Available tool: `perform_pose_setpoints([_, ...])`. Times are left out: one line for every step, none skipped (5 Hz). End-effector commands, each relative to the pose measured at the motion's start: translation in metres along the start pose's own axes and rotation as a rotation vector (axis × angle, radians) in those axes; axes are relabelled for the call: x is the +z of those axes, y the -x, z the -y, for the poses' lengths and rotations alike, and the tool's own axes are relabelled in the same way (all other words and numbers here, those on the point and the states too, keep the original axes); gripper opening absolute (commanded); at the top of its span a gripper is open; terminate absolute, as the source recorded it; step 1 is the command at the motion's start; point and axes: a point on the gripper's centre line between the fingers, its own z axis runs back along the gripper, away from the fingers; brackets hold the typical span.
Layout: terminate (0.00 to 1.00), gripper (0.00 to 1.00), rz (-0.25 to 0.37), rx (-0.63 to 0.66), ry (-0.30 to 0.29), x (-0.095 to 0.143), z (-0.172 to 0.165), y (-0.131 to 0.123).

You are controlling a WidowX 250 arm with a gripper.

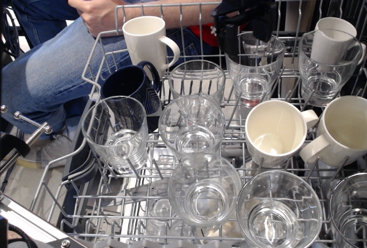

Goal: Pick up glass cup

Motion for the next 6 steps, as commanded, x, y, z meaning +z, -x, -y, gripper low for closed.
perform_pose_setpoints([0.00, 1.00, 0.054, 0.036, 0.069, 0.009, 0.020, -0.006])
perform_pose_setpoints([0.00, 1.00, 0.095, 0.057, 0.070, -0.008, 0.020, -0.008])
perform_pose_setpoints([0.00, 1.00, 0.136, 0.094, 0.078, -0.013, 0.030, -0.016])
perform_pose_setpoints([0.00, 1.00, 0.139, 0.153, 0.058, -0.027, 0.037, -0.017])
perform_pose_setpoints([0.00, 1.00, 0.124, 0.209, 0.042, -0.039, 0.038, -0.021])
perform_pose_setpoints([0.00, 1.00, 0.105, 0.246, 0.016, -0.047, 0.035, -0.021])
